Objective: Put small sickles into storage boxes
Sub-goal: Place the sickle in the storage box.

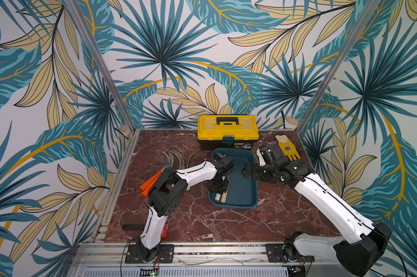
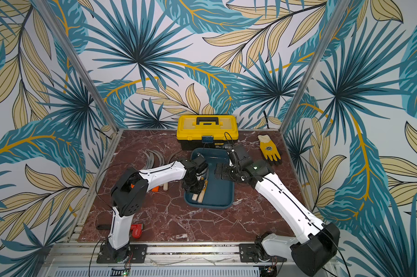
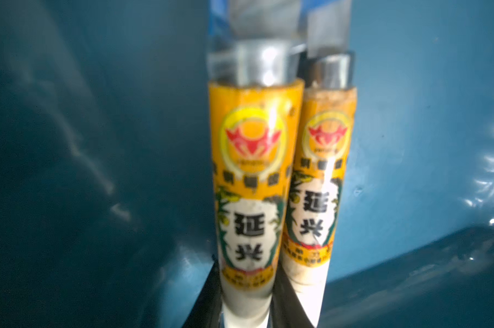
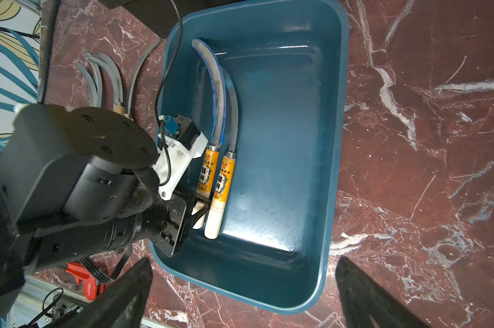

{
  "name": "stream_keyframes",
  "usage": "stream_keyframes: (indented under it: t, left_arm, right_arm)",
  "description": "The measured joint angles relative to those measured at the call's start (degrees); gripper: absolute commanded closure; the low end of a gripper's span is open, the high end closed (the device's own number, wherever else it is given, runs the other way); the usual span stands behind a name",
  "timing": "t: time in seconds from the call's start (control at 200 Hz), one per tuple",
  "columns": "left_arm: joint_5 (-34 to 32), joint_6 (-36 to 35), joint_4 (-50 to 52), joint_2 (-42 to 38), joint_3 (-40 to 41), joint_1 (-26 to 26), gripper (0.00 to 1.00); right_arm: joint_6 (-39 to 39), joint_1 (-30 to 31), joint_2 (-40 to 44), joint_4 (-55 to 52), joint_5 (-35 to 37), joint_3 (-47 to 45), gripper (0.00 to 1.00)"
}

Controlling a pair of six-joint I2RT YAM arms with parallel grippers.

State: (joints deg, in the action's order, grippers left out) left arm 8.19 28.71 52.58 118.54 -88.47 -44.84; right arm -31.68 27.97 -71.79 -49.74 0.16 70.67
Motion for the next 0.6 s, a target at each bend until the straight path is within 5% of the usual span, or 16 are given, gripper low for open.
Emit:
stream_keyframes:
  t: [0.23, 0.601]
  left_arm:
    - [-0.31, 0.00, 0.04, 0.02, 0.02, -0.13, 1.00]
    - [-0.28, -0.04, 0.02, 0.09, 0.02, -0.13, 0.83]
  right_arm:
    - [-0.04, -0.24, 0.11, 0.17, 0.00, -1.03, 0.00]
    - [-0.24, -0.24, 0.66, 0.20, 0.00, -1.42, 0.00]
